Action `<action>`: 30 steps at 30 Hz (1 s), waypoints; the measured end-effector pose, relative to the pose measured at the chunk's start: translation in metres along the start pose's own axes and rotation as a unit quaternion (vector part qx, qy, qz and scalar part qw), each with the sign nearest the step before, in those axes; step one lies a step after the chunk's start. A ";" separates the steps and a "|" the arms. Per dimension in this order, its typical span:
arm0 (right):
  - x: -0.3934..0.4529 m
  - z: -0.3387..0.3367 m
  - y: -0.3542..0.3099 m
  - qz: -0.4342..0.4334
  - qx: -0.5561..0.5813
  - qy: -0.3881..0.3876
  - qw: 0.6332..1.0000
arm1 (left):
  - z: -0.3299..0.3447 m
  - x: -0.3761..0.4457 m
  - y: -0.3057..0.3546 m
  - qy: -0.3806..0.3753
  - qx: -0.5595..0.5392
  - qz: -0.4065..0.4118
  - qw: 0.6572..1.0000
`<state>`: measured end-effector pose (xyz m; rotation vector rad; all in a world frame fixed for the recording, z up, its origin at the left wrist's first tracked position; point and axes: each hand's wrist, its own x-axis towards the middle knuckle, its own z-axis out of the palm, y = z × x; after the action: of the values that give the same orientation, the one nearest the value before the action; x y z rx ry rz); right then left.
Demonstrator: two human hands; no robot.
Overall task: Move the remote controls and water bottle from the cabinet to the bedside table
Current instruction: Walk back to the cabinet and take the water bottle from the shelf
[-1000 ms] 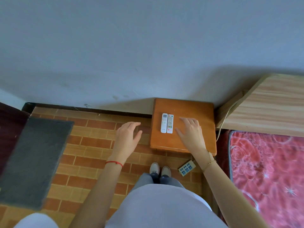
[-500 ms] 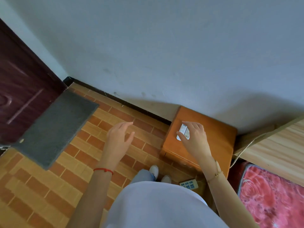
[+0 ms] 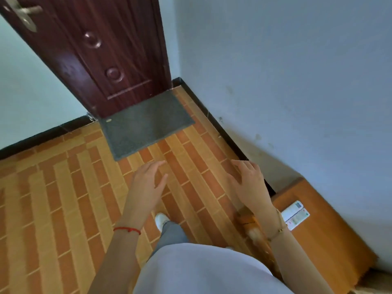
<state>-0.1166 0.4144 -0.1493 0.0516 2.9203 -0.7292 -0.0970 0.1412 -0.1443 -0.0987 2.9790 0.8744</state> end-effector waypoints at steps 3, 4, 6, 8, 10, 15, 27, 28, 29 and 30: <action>0.031 0.023 -0.059 -0.043 -0.010 -0.018 0.999 | -0.035 0.002 -0.042 0.035 -0.006 -0.043 0.998; 0.041 0.032 -0.081 -0.058 -0.012 -0.023 0.998 | -0.048 0.003 -0.058 0.048 -0.005 -0.055 0.997; 0.058 0.048 -0.126 -0.092 -0.016 -0.031 0.995 | -0.076 0.004 -0.091 0.076 0.001 -0.085 0.993; 0.073 0.065 -0.170 -0.133 -0.010 -0.044 0.990 | -0.103 0.003 -0.122 0.103 0.003 -0.108 0.989; 0.086 0.082 -0.213 -0.178 -0.008 -0.058 0.982 | -0.128 0.000 -0.151 0.127 0.011 -0.131 0.983; 0.105 0.114 -0.308 -0.282 0.001 -0.089 0.955 | -0.175 -0.020 -0.210 0.178 0.015 -0.208 0.962; 0.123 0.220 -0.493 -0.447 -0.016 -0.199 0.872 | -0.228 -0.072 -0.326 0.280 -0.016 -0.377 0.883; 0.125 0.231 -0.511 -0.459 -0.021 -0.209 0.863 | -0.234 -0.072 -0.338 0.289 -0.017 -0.387 0.875; 0.128 0.242 -0.529 -0.472 -0.025 -0.217 0.854 | -0.240 -0.071 -0.350 0.297 -0.018 -0.398 0.868; 0.131 0.254 -0.548 -0.484 -0.028 -0.225 0.846 | -0.248 -0.070 -0.363 0.305 -0.017 -0.409 0.860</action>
<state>-0.2520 -0.1890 -0.1340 -1.4595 2.3440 -0.6091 -0.0058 -0.2941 -0.1276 -1.7769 2.8540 0.8500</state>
